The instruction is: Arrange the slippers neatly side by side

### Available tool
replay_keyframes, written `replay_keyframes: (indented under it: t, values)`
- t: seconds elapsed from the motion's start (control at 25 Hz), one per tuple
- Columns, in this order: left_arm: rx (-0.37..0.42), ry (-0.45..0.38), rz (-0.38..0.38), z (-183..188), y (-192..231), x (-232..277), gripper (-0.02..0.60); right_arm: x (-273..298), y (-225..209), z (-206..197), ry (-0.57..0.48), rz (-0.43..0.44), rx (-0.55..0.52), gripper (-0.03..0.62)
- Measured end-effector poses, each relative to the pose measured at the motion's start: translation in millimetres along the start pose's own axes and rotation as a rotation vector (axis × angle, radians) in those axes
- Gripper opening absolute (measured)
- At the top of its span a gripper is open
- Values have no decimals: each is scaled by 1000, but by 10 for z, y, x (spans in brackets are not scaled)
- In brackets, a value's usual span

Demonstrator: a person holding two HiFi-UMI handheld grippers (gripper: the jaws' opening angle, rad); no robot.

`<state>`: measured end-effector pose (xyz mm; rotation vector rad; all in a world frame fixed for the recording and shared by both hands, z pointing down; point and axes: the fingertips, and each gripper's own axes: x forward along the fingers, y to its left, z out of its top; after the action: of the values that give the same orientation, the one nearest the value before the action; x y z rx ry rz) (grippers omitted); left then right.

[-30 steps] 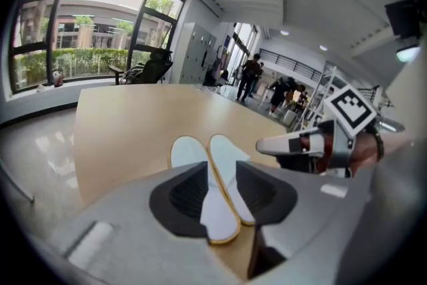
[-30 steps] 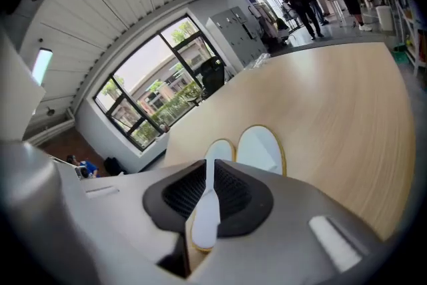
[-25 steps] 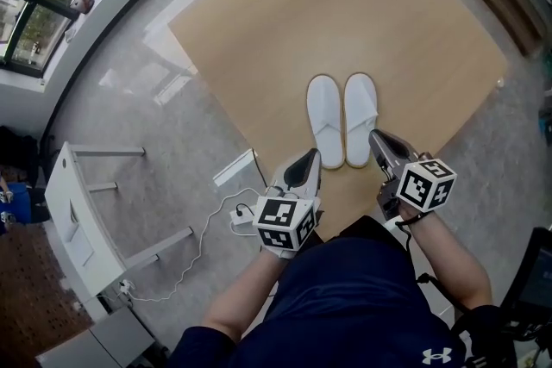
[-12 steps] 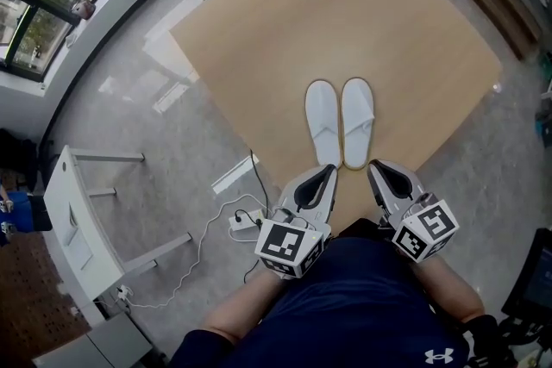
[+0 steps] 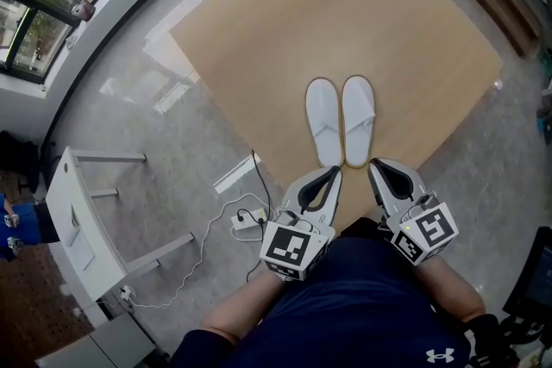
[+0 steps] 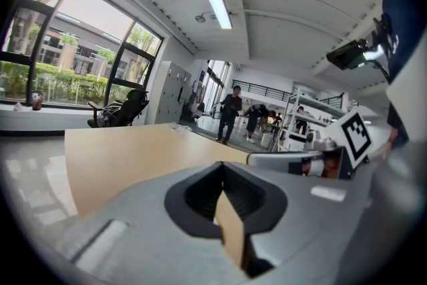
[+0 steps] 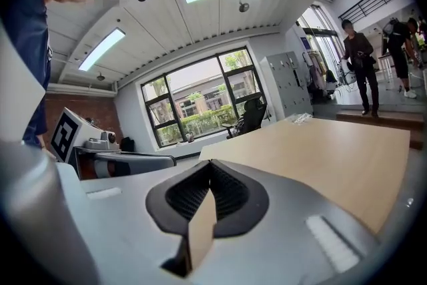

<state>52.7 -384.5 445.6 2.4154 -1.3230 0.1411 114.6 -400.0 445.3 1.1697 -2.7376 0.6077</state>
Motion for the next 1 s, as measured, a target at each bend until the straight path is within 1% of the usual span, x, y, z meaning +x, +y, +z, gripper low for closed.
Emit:
replay_keyframes:
  t: [0.2,1.0]
  values:
    - [-3,13,-6,-33,-2,7,3,22,-14,-12,4,-3,10,12]
    - [-14,27,-5,-88,6,-5,3,8,23,3,-5,-9,-19,12]
